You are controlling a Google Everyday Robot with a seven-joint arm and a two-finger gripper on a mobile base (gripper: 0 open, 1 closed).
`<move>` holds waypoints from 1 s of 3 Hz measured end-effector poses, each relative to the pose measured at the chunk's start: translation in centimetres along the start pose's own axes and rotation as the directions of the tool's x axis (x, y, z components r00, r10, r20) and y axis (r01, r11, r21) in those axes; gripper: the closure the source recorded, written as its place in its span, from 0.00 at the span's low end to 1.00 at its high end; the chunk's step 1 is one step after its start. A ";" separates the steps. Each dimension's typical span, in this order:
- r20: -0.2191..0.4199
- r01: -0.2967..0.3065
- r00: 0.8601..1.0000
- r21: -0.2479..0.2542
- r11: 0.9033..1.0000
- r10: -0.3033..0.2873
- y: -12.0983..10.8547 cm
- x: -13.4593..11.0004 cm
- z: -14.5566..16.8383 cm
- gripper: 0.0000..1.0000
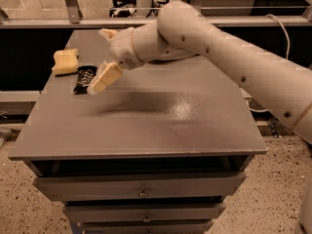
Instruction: Move rxbar chocolate near sponge
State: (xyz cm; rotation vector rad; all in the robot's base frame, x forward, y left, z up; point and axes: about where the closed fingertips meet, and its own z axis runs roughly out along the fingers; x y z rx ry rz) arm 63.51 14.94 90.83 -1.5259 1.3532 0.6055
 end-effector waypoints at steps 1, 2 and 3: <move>-0.042 -0.023 0.999 0.143 0.989 0.029 -0.2 1.1 -7.7 0.00; -0.066 -0.036 0.997 0.208 0.977 0.050 -0.5 2.3 -11.6 0.00; -0.066 -0.035 0.997 0.208 0.978 0.050 -0.5 2.3 -11.6 0.00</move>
Offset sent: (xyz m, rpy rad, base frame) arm -0.0132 -0.0751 0.0230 0.0016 -0.0392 -0.1503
